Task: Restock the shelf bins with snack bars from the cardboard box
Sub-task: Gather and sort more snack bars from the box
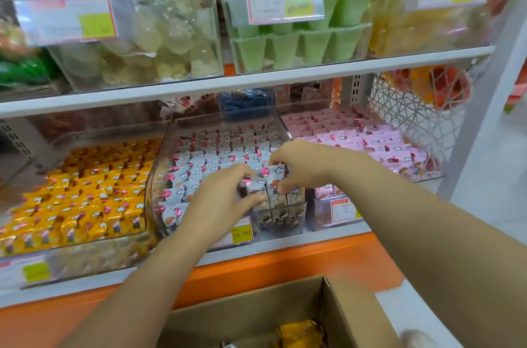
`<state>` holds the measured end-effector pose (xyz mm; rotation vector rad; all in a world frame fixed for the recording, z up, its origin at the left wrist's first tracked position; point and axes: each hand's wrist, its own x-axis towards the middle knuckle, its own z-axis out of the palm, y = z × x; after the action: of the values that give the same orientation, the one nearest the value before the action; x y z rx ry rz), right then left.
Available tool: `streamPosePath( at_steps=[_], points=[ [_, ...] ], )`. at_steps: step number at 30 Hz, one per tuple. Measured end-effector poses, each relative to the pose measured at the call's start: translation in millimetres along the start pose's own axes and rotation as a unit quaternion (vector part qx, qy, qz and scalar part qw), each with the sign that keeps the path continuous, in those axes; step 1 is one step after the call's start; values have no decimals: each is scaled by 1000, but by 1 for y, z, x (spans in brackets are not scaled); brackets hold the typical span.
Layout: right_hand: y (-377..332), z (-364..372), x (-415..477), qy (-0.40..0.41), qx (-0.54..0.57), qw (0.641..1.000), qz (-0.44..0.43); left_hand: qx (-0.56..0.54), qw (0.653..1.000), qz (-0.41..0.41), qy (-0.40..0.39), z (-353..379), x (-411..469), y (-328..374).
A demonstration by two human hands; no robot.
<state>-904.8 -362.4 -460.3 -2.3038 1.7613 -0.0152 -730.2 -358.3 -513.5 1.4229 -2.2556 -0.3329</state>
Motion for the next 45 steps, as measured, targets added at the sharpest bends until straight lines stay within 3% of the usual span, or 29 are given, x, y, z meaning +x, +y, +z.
streamPosePath(
  at_steps=[4,7,10,13,17,20,24,28,33,39,45],
  points=[
    [-9,31,9,48,-195,980,7,135,990,48,-13,11,3,-9],
    [-3,56,5,92,-225,970,15,163,985,49,-4,15,6,-9],
    [9,78,-11,235,-150,960,-31,150,986,67,41,16,-3,-10],
    [15,100,-39,369,-57,926,-55,53,981,118,145,22,-37,-10],
    [2,144,-76,402,71,909,-79,-82,972,152,162,54,-95,-18],
    [-11,185,-96,345,123,928,-70,-124,980,106,111,88,-128,-32],
    [-12,228,-105,162,188,969,11,-150,986,-22,-67,129,-153,-59],
    [8,275,-91,-42,196,977,72,-184,950,-122,-221,166,-165,-83],
    [30,329,-69,-233,179,940,172,-220,890,-192,-350,226,-161,-103],
    [42,391,-51,-295,87,928,211,-230,833,-184,-468,299,-163,-104],
    [43,407,-51,-331,18,918,219,-201,822,-147,-512,338,-172,-90]
  ],
)
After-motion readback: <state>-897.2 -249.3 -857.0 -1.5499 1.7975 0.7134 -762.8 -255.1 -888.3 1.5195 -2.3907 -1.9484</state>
